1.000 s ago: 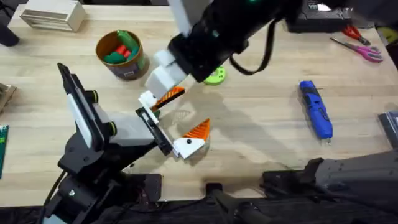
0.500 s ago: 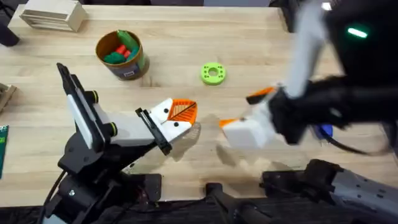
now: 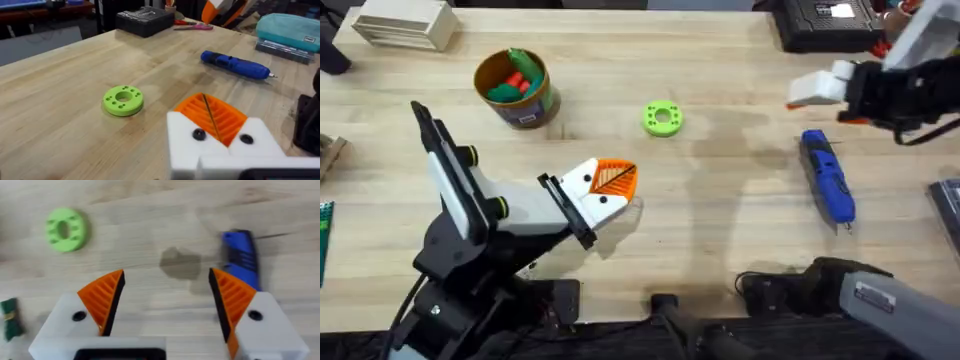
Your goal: Pick up the gripper from the table and insert it into the empty holder that is missing its gripper. Then pick up a screw, insert it into the mounting hole, and use the screwdriver to tighten it. Finally, clean up the table by picking up the vegetable and placing it into the bucket.
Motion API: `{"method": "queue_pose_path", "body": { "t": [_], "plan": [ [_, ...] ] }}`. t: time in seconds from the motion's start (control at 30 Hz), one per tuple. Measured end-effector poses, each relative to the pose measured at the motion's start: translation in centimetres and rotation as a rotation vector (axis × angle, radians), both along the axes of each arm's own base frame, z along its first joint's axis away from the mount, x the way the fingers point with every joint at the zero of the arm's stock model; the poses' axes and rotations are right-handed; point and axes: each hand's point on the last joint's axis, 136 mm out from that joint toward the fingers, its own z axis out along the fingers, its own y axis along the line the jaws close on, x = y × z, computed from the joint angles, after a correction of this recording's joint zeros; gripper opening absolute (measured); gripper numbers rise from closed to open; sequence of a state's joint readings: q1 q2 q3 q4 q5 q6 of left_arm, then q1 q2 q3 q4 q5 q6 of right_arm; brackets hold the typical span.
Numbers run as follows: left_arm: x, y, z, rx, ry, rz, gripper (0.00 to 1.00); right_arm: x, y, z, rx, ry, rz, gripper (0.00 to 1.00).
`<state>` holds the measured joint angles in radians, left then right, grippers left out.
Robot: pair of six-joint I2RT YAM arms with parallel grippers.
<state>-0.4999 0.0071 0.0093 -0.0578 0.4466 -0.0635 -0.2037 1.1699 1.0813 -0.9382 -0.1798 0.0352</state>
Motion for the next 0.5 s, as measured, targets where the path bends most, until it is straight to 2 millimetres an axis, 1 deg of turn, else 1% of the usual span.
{"method": "queue_pose_path", "body": {
  "t": [0.07, 0.1, 0.17, 0.2, 0.23, 0.33, 0.4, 0.47, 0.5],
  "plan": [
    [0.0, 0.0, 0.0, 0.000, 0.000, 0.001, 0.011, 0.0, -2.1, -1.3, -0.024, 0.043, -0.006, 0.991],
    [0.0, 0.0, 0.0, 0.000, 0.000, 0.002, 0.011, -0.4, -5.0, -4.5, -0.074, 0.143, 0.111, 0.990],
    [0.0, 0.0, 0.0, 0.000, 0.000, 0.001, 0.011, -0.4, -5.5, -5.6, -0.081, 0.174, 0.161, 0.990],
    [0.0, 0.0, 0.0, 0.000, 0.000, 0.001, 0.011, -0.5, -5.6, -7.0, -0.088, 0.209, 0.241, 0.990],
    [0.0, 0.0, 0.0, 0.000, 0.000, 0.002, 0.011, -1.2, -7.2, -9.4, -0.180, 0.315, 0.372, 0.990],
    [0.0, 0.0, 0.0, 0.000, 0.000, 0.001, 0.011, -1.2, -8.0, -10.3, -0.204, 0.347, 0.389, 0.989],
    [0.0, 0.0, 0.0, 0.000, 0.000, 0.001, 0.011, -1.1, -8.6, -13.0, -0.193, 0.412, 0.414, 0.989],
    [0.0, 0.0, 0.0, 0.000, 0.000, 0.001, 0.011, -0.7, -9.0, -14.4, -0.191, 0.433, 0.417, 0.989],
    [0.0, 0.0, 0.0, 0.000, 0.000, 0.002, 0.011, -0.7, -8.9, -14.4, -0.189, 0.431, 0.418, 0.973]
  ]
}}
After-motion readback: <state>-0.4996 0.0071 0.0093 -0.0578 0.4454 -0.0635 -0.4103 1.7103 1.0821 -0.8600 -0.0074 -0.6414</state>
